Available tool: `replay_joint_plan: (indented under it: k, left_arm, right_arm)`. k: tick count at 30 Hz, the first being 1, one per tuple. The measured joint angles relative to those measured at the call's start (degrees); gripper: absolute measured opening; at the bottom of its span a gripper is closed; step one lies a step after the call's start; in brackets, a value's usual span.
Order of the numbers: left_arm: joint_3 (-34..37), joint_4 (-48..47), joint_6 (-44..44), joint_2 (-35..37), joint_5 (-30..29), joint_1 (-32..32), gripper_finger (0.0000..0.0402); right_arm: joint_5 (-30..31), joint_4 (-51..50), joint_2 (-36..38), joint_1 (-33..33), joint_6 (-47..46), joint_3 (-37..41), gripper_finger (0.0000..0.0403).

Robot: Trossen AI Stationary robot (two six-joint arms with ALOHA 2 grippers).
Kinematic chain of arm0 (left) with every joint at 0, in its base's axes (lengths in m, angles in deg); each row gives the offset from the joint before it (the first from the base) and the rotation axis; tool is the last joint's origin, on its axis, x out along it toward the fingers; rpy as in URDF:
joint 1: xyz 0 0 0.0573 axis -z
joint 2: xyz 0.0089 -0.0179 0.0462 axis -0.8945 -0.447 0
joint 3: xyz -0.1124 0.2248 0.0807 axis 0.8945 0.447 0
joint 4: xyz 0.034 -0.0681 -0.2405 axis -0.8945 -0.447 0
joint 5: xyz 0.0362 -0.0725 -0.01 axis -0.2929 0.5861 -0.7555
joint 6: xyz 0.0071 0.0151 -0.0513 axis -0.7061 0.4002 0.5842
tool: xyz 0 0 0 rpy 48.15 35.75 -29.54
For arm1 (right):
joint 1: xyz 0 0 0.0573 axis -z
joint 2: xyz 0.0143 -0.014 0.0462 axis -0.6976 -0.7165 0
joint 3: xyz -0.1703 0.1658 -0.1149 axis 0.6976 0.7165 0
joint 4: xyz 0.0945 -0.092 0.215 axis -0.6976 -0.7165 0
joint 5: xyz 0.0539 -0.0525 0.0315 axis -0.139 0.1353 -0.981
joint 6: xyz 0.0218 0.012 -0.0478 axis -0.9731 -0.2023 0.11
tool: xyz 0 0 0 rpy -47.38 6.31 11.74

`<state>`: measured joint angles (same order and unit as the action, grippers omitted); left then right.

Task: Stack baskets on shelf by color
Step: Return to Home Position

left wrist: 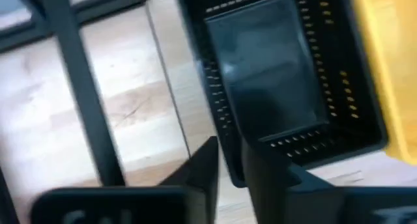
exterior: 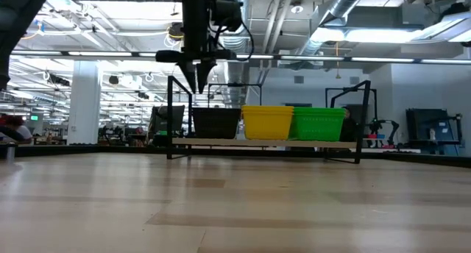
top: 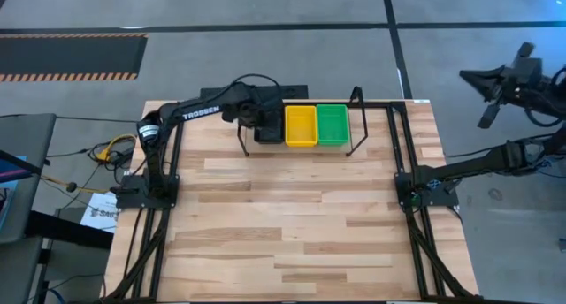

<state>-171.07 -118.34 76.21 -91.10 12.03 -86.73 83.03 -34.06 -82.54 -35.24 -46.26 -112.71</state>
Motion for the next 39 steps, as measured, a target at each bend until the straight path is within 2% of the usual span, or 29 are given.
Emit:
replay_joint_plan:
  k: [4, 12, 17, 21, 24, 28, 31, 33, 39]
  left_arm:
    - [-0.7, 0.6, -1.2, 0.1, -4.0, 2.9, 0.0008]
    - [-7.2, -0.6, -5.2, 0.3, -12.2, 6.5, 0.0002]
    - [-15.9, -5.8, -9.4, 0.4, -18.4, 8.6, 0.0000]
    - [-23.6, -13.0, -13.4, 0.4, -22.2, 11.2, 0.0000]
    - [-28.0, -17.1, -15.8, 0.9, -27.4, 14.3, 0.0000]
    - [-28.0, -16.9, -21.1, 6.3, -30.7, 18.7, 0.0000]
    - [-23.3, -17.1, -22.0, 13.5, -32.5, 22.2, 0.0000]
    - [-17.7, -16.7, -20.0, 19.4, -33.9, 24.6, 0.0000]
    - [8.7, -15.7, -4.2, 43.3, -36.7, 34.1, 0.0000]
  right_arm:
    - [-2.3, 0.0, -0.1, 0.0, -3.3, 6.1, 0.0001]
    - [-3.1, 2.2, -0.3, 0.0, -11.2, 26.3, 0.0001]
    - [-8.0, 12.1, -0.6, 0.2, -11.5, 40.9, 0.0001]
    - [-15.9, 24.5, -1.9, 0.2, -11.6, 50.2, 0.0000]
    - [-20.1, 34.0, -3.0, 0.2, -11.4, 54.4, 0.0000]
    - [-20.7, 39.7, -2.5, 0.2, -12.1, 55.0, 0.0000]
    - [-20.2, 42.1, 1.0, 0.2, -12.3, 55.0, 0.0000]
    - [-20.1, 43.6, 4.6, 0.1, -12.6, 54.9, 0.0000]
    - [-19.8, 43.9, 16.4, -2.5, -13.8, 56.4, 0.0000]
